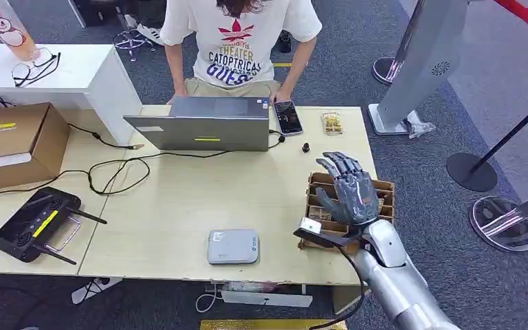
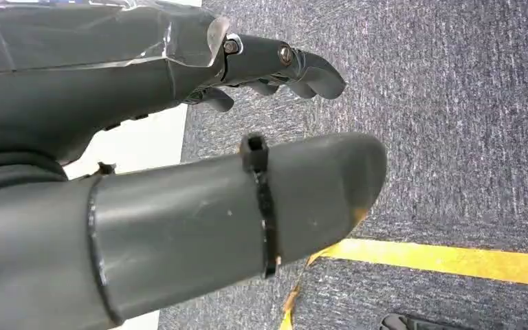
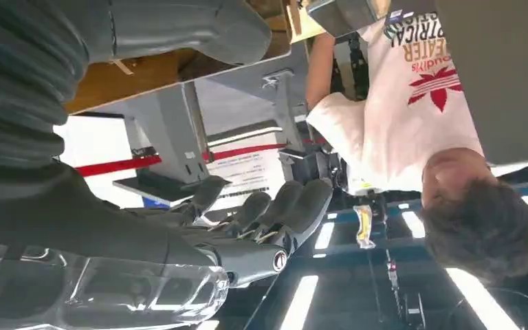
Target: Pass the card to the sensor for recognition and then transmit it.
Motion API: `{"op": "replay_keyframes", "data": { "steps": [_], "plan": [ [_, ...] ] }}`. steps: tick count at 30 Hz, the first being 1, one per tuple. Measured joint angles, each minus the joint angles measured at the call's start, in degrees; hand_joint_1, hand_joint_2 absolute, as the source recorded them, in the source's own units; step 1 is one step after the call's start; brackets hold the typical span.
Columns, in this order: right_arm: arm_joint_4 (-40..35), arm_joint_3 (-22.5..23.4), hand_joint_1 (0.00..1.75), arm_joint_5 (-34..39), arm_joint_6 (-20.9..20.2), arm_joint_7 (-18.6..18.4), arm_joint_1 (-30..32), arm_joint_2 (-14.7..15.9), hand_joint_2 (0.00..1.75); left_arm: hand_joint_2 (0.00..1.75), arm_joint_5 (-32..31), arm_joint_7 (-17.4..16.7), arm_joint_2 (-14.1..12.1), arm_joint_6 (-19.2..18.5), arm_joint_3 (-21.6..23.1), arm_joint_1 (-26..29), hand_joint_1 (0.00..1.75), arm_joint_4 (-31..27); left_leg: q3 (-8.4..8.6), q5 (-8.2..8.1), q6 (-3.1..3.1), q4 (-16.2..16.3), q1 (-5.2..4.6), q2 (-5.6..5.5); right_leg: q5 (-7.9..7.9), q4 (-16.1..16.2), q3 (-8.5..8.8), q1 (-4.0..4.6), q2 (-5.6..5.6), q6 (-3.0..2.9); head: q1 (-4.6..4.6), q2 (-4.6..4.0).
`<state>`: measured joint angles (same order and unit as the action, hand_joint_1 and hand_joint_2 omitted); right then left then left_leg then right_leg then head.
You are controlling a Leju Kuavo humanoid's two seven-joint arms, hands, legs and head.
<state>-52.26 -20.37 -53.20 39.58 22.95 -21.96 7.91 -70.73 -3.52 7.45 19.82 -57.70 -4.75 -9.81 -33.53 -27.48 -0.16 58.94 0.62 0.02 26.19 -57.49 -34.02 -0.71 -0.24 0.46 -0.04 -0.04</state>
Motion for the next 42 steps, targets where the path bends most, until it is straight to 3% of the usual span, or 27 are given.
{"op": "replay_keyframes", "data": {
  "steps": [18,19,24,42],
  "plan": [
    [1.3,0.0,0.77,0.2,0.0,0.7,-0.6,1.5,1.75,0.00,0.2,0.5,-0.5,-0.5,0.0,0.4,0.00,0.0,0.00,0.00,0.00,0.0,0.00,0.00,0.00,0.0,0.00,0.00,0.00,0.00,-0.02,0.00],
    [1.6,0.0,0.70,0.2,0.0,0.7,-0.6,1.8,1.75,0.00,0.2,0.5,-0.5,-0.5,0.0,0.4,0.00,0.0,0.00,0.00,0.00,0.0,0.00,0.00,0.00,0.0,0.00,0.00,0.00,0.00,0.00,0.00],
    [1.9,-0.2,0.66,0.2,0.0,0.8,-0.6,2.5,1.75,0.00,0.1,0.5,-0.5,-0.7,0.0,0.4,0.00,0.0,0.01,0.00,0.00,0.0,0.00,0.00,0.00,0.0,0.00,0.00,0.00,0.00,0.00,0.00],
    [2.8,-2.7,0.80,1.0,-1.2,0.2,-1.0,4.5,1.75,0.00,-0.3,0.5,-0.9,-1.4,0.0,0.4,0.00,0.0,0.00,0.00,0.00,0.0,0.00,0.00,0.00,0.0,0.00,0.00,0.00,0.00,0.00,0.00]
  ]
}}
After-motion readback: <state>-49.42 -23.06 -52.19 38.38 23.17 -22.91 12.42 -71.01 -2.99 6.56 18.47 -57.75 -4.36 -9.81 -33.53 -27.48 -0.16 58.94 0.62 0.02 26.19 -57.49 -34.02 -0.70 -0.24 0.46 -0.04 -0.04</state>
